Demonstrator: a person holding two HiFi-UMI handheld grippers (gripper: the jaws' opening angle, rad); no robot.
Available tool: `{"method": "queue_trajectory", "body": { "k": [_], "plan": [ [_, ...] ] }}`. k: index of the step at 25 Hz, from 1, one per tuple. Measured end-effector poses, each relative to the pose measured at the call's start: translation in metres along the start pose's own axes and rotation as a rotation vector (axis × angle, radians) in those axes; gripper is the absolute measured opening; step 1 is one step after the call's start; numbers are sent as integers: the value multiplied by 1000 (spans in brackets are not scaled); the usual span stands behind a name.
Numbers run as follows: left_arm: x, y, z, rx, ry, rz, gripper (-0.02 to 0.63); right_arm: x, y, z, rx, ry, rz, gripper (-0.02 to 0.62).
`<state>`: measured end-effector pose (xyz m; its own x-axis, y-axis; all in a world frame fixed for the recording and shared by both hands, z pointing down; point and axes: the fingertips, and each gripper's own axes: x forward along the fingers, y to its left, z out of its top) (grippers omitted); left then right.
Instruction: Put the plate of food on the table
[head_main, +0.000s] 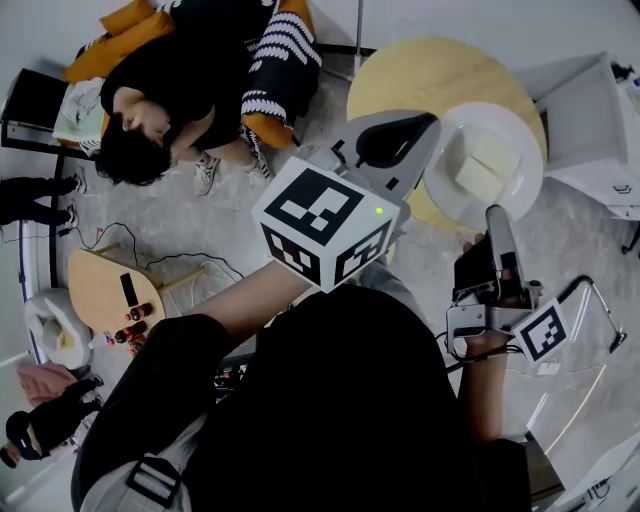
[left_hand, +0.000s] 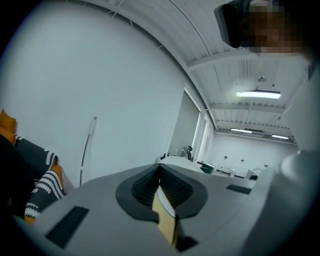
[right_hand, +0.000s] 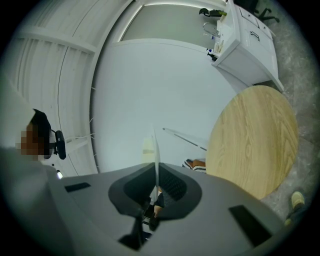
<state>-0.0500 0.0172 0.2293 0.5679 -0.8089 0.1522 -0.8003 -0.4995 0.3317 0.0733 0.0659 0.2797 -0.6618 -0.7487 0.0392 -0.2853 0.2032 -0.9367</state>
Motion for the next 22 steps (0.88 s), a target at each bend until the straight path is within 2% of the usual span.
{"method": "queue_trajectory", "body": {
  "k": [6,11,22],
  "plan": [
    [47,-4,12,25,9,0,6,11,-14,45,17,-23,17,17],
    [97,23,24,32,25,32,6,49,-36,89,28,-10,21,17],
    [99,27,20,38,60,65,6,55,-47,89,47,16,19,17]
  ]
}}
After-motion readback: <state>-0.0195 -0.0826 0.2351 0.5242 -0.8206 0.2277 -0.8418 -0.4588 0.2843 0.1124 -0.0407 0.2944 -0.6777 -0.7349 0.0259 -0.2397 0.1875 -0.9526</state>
